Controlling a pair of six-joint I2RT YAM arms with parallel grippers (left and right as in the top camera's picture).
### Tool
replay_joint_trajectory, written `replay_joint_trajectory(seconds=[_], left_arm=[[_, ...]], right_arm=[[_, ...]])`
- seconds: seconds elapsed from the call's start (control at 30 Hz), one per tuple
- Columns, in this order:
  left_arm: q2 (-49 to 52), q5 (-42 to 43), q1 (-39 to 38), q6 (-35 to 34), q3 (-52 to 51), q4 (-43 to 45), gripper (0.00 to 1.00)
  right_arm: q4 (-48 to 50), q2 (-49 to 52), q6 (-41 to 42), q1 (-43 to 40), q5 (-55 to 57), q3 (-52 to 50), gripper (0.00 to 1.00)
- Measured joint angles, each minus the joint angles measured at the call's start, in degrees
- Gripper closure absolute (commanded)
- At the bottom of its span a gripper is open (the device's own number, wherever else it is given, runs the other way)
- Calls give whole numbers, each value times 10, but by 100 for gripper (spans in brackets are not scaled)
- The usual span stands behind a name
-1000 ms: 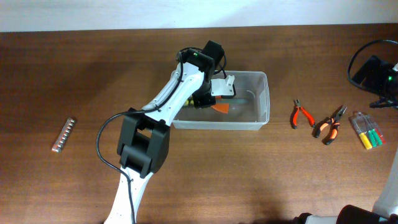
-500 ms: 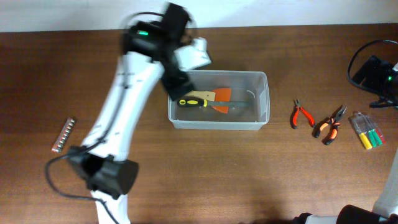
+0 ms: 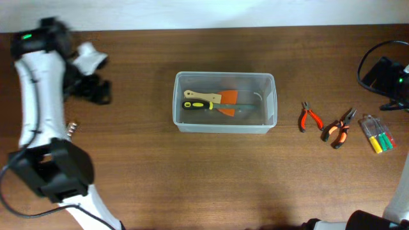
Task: Pack container
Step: 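Grasp the metal socket bit strip with the left gripper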
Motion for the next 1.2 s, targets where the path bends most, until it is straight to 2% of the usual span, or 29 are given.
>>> replay_joint_trajectory(seconds=[0.27,0.57,0.77,0.8,0.83,1.2], left_arm=[[0,-5,122,1,-155,164,10],[0,-18,156,85,-282,310,11],[0,-46,156,120,-313,341,11],[0,-55,156,123,-316,341,11],[0,-65,156,125,-318,341,15],[35,-105,177,133,-321,323,17]], right_arm=[[0,0,0,0,0,0,1],[0,0,0,0,0,0,1],[0,0,0,0,0,0,1],[0,0,0,0,0,0,1],[0,0,0,0,0,0,1],[0,0,0,0,0,0,1]])
